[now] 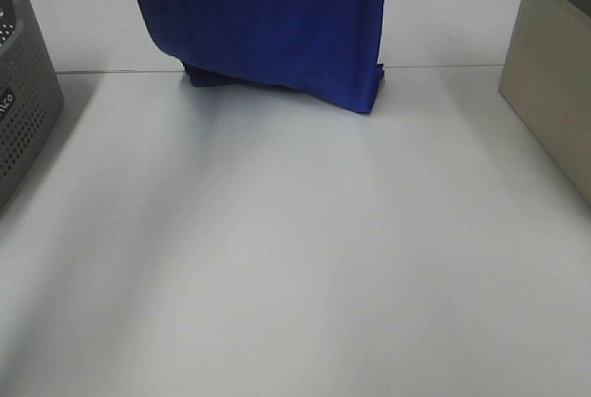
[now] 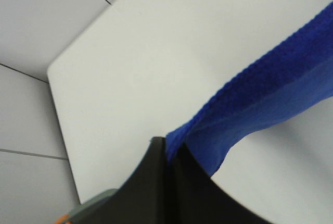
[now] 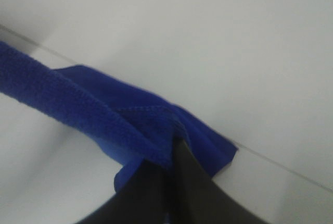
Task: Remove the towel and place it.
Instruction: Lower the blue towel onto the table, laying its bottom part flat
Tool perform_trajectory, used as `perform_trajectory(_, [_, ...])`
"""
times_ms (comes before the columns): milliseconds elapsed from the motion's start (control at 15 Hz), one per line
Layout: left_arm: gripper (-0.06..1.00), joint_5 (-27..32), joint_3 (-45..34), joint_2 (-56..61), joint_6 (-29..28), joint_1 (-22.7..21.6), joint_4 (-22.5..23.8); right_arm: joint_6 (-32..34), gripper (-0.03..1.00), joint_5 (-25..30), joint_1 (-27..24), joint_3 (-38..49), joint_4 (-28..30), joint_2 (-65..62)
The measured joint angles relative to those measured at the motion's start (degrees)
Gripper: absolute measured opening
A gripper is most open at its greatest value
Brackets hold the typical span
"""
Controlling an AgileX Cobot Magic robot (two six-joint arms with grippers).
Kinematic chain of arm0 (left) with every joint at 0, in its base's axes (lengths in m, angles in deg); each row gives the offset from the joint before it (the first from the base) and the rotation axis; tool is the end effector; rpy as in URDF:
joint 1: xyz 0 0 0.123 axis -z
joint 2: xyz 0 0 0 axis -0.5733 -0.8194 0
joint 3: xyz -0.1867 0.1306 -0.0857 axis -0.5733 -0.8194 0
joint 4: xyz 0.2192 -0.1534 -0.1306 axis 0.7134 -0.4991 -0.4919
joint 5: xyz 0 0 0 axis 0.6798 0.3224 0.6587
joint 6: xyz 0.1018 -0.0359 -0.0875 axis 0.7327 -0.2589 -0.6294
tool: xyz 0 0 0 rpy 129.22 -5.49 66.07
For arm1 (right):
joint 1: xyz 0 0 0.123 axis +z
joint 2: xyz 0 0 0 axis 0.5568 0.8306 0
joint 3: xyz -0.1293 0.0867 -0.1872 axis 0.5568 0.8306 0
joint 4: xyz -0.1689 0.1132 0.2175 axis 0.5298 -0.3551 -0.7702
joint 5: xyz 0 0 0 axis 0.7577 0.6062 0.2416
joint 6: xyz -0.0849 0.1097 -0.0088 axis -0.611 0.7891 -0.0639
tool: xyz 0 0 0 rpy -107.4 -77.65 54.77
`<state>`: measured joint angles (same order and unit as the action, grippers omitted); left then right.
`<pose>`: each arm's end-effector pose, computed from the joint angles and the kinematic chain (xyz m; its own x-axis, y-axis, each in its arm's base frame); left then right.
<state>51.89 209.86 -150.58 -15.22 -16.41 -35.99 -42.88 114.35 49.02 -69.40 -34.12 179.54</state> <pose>0.4957 -0.1356 0.3901 -0.4310 0.6438 -0.6323 0.4126 0.7638 0.4964 0.5111 0.1639 0.3432 -0.5110 -0.3286 -0.7943 -0.4943 0.8683 -0.0413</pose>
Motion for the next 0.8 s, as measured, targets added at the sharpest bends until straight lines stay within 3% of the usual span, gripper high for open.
perform_trajectory(267, [0.0, 1.7, 0.0, 0.0, -1.4, 0.0, -8.6, 0.0, 0.02, 10.4, 0.0, 0.0, 4.4, -1.5])
perform_trajectory(533, [0.0, 1.8, -3.8, 1.4, -7.4, 0.1, -12.3, 0.0, 0.02, 11.7, 0.0, 0.0, 8.3, -2.9])
perform_trajectory(600, [0.0, 1.8, -13.2, 5.7, -9.2, 0.5, -14.9, 0.0, 0.02, 11.9, 0.0, 2.1, 7.6, -4.8])
perform_trajectory(800, [0.0, 1.9, -26.2, 13.2, -9.9, 0.6, -16.7, 0.1, 0.02, 11.9, 0.0, 11.4, 6.9, -9.9])
